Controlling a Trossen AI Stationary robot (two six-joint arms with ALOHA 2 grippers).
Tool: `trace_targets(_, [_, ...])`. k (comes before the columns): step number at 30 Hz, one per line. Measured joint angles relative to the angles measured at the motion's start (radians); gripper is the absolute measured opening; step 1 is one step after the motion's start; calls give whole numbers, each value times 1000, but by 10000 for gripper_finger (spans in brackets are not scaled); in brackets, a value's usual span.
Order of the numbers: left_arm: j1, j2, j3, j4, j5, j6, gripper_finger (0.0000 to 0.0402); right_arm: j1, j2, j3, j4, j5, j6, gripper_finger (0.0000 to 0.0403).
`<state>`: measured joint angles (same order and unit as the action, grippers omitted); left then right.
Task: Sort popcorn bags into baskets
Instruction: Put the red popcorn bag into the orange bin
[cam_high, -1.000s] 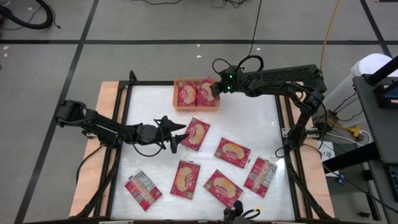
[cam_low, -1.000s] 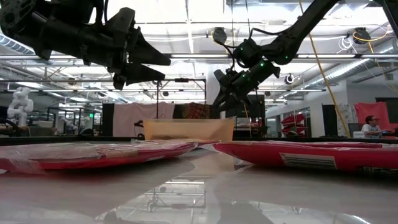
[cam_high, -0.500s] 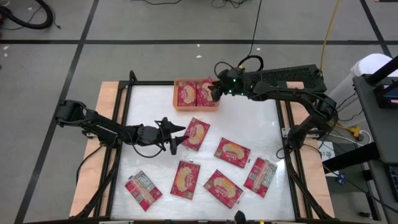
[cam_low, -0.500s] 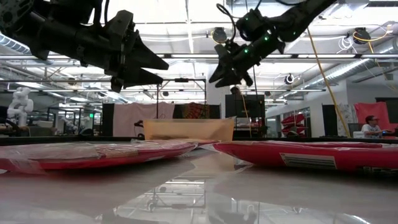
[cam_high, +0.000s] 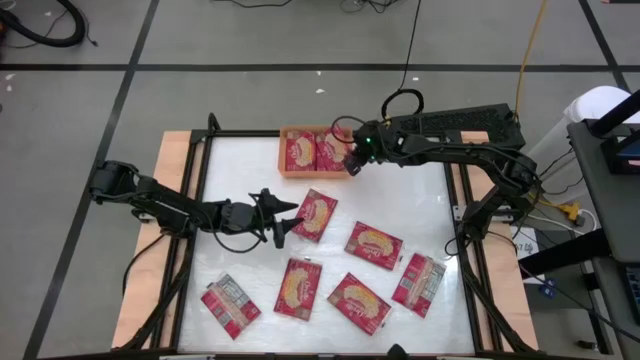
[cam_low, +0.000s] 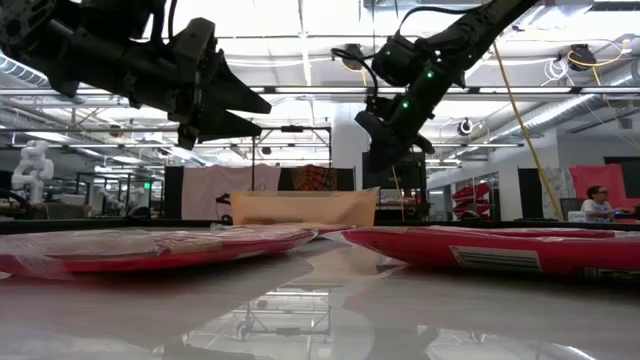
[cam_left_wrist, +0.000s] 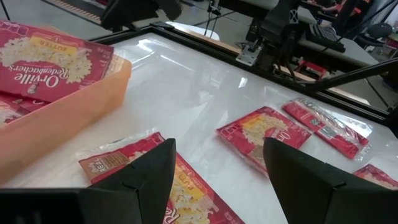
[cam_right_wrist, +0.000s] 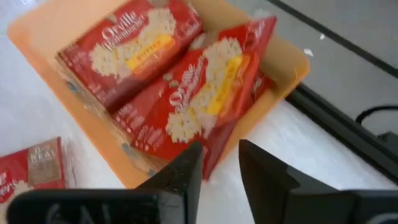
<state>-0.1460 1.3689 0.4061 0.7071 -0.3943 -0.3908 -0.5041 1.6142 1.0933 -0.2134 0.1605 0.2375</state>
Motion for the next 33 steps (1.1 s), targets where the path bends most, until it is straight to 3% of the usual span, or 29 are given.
trace_targets(15, [0,0,0,0,-1,5,243,14,0,-159,193,-60,72,5])
trace_targets(29, [0,0,0,0,-1,3,243,62,0,-162,227,-108,88,0])
trace_targets(33, [-1,0,0,0,-1,3,243,81,0,-163,317,-93,75,0])
